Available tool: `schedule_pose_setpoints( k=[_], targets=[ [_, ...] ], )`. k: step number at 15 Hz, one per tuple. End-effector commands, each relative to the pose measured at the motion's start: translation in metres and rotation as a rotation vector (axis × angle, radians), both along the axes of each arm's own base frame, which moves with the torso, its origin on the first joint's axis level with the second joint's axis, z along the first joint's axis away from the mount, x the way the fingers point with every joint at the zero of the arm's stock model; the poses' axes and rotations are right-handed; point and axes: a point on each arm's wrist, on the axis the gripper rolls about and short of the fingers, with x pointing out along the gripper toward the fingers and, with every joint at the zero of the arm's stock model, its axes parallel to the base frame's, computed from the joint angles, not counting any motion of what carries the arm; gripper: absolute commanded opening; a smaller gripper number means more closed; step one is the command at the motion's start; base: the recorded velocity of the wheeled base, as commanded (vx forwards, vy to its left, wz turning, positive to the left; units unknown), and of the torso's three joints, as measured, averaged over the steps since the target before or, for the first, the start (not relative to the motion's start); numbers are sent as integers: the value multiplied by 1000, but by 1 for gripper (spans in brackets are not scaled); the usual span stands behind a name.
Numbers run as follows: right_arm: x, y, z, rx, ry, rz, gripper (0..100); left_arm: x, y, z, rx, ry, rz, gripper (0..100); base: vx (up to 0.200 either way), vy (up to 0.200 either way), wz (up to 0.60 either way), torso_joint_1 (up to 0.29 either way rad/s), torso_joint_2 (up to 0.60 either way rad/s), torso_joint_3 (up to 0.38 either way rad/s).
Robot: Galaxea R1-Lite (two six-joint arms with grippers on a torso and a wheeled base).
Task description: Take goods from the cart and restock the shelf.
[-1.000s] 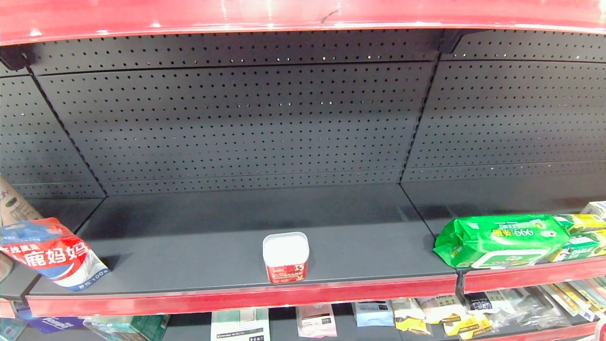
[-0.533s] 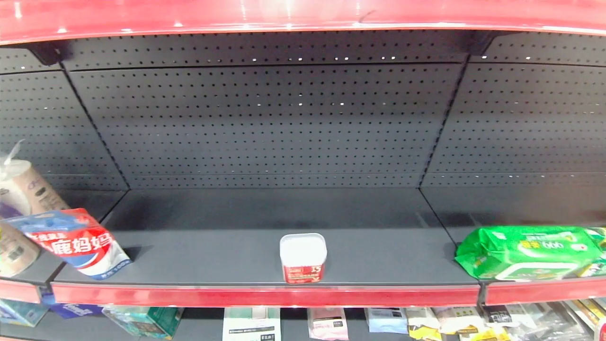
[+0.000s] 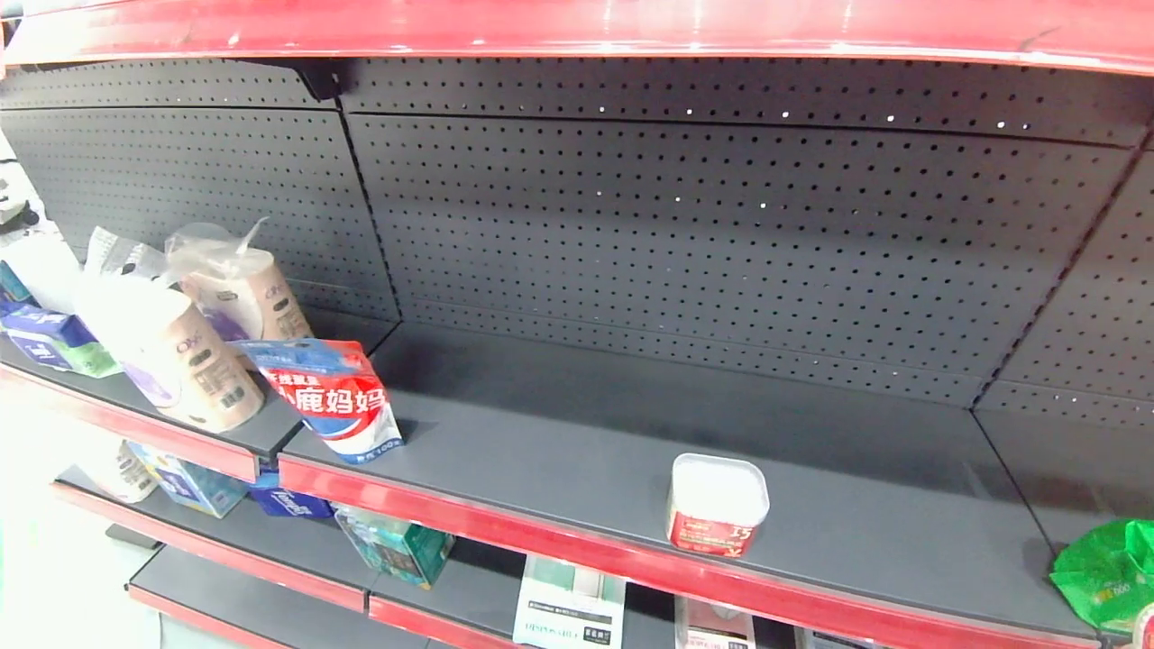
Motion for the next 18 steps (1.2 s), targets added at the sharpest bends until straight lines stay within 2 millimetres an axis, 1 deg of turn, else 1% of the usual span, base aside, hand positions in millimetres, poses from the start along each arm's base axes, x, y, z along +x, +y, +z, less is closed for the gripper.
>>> schedule_pose_setpoints(
  k=[1,2,3,4,5,6,7,8,10,11,12,13,14,15,16,17,18],
  targets=[
    [0,0,0,-6,1,2,0,0,0,0,5,-2,0,100,0,0,0,0,0,0],
    [0,0,2,-22,-4,5,0,0,0,0,7,-2,-2,100,0,0,0,0,0,0],
    [-1,0,14,-22,-27,31,0,0,0,0,7,-1,-2,100,0,0,0,0,0,0],
    [3,1,34,-23,-20,71,0,0,0,0,8,-1,-2,100,0,0,0,0,0,0],
    [9,2,48,-23,-2,90,0,0,0,0,7,-1,-2,100,0,0,0,0,0,0],
    [22,4,69,-23,42,121,0,0,0,0,8,-1,-2,100,0,0,0,0,0,0],
    [37,7,83,-23,91,181,0,0,0,0,8,-1,-2,100,0,0,0,0,0,0],
    [53,11,90,-17,149,250,0,0,0,0,8,-1,-2,100,0,0,0,0,0,0],
    [86,17,88,-9,282,330,0,0,0,0,7,-1,-2,100,0,0,0,0,0,0],
    [89,18,88,-8,290,334,0,0,0,0,8,-1,-2,100,0,0,0,0,0,0],
    [108,22,84,-2,344,365,0,0,0,0,8,-1,-2,100,0,0,0,0,0,0],
    [133,26,79,7,387,395,0,0,0,0,8,-1,-2,100,0,0,0,0,0,0],
    [150,28,73,8,414,395,0,0,0,0,8,1,-2,100,0,0,0,0,0,0],
    [164,30,68,-2,444,396,0,0,0,0,8,-1,-2,100,0,0,0,0,0,0],
    [173,31,66,-8,463,401,0,0,0,0,8,-1,-2,100,0,0,0,0,0,0],
    [189,34,63,-8,501,404,0,0,0,0,8,-1,-2,100,0,0,0,0,0,0],
    [201,36,61,-5,521,410,0,0,0,0,7,-2,-2,100,0,0,0,0,0,0]
  ],
)
